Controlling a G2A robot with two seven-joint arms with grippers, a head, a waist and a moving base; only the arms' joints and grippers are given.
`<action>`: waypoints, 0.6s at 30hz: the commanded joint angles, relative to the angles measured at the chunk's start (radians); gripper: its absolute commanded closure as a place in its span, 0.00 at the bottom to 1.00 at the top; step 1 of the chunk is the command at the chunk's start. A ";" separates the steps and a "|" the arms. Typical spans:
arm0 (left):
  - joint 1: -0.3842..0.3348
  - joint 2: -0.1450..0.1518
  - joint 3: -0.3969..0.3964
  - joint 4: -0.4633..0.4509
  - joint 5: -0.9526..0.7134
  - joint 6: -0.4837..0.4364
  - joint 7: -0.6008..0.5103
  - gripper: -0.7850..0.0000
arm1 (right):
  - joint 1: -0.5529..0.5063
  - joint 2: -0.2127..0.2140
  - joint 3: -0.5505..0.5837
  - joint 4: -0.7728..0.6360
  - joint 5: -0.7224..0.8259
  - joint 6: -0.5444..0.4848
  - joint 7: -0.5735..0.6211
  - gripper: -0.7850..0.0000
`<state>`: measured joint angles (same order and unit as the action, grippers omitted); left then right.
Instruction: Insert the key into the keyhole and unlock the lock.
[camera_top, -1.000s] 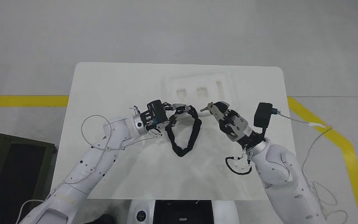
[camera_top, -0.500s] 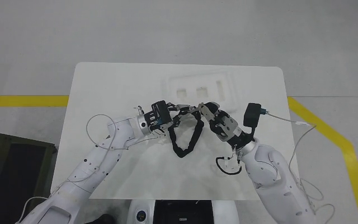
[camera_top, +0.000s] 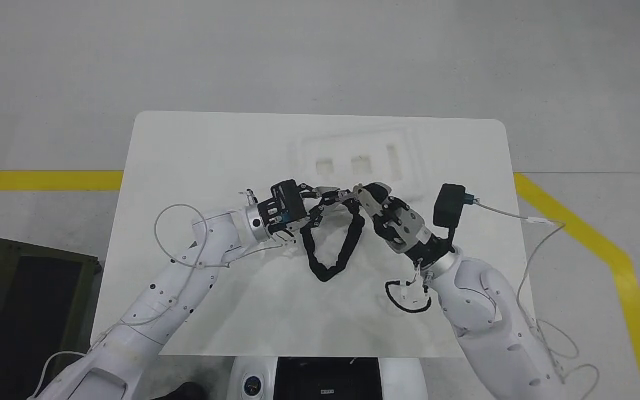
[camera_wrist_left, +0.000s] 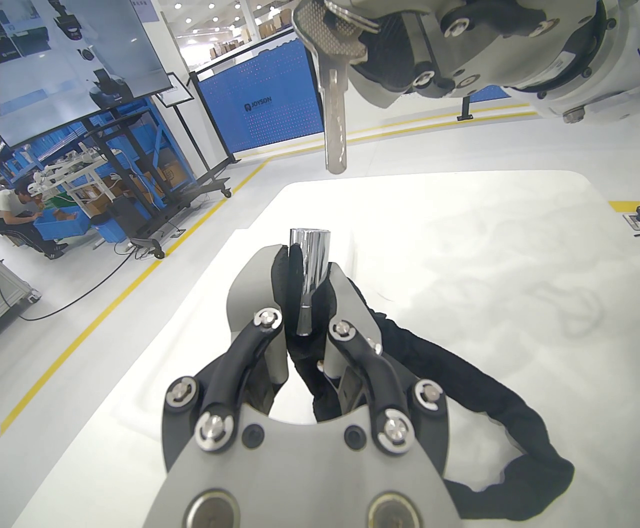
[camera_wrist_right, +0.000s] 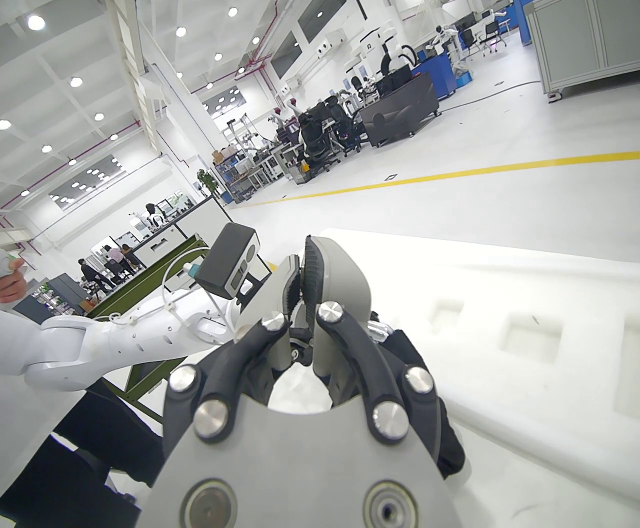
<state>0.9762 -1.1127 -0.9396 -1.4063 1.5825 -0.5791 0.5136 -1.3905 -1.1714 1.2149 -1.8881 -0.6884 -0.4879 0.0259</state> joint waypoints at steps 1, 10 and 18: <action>0.000 0.000 0.000 0.000 0.000 0.000 0.000 1.00 | 0.002 -0.001 -0.003 -0.001 -0.018 0.018 0.006 1.00; 0.000 0.000 0.000 0.000 0.000 0.000 0.000 1.00 | 0.003 -0.011 -0.024 0.002 -0.036 0.095 -0.009 1.00; 0.000 0.000 0.000 0.000 0.000 0.000 0.000 1.00 | 0.002 -0.015 -0.019 0.005 -0.038 0.124 -0.019 1.00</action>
<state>0.9762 -1.1127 -0.9396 -1.4063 1.5825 -0.5791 0.5136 -1.3877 -1.1868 1.1954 -1.8825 -0.7249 -0.3631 0.0041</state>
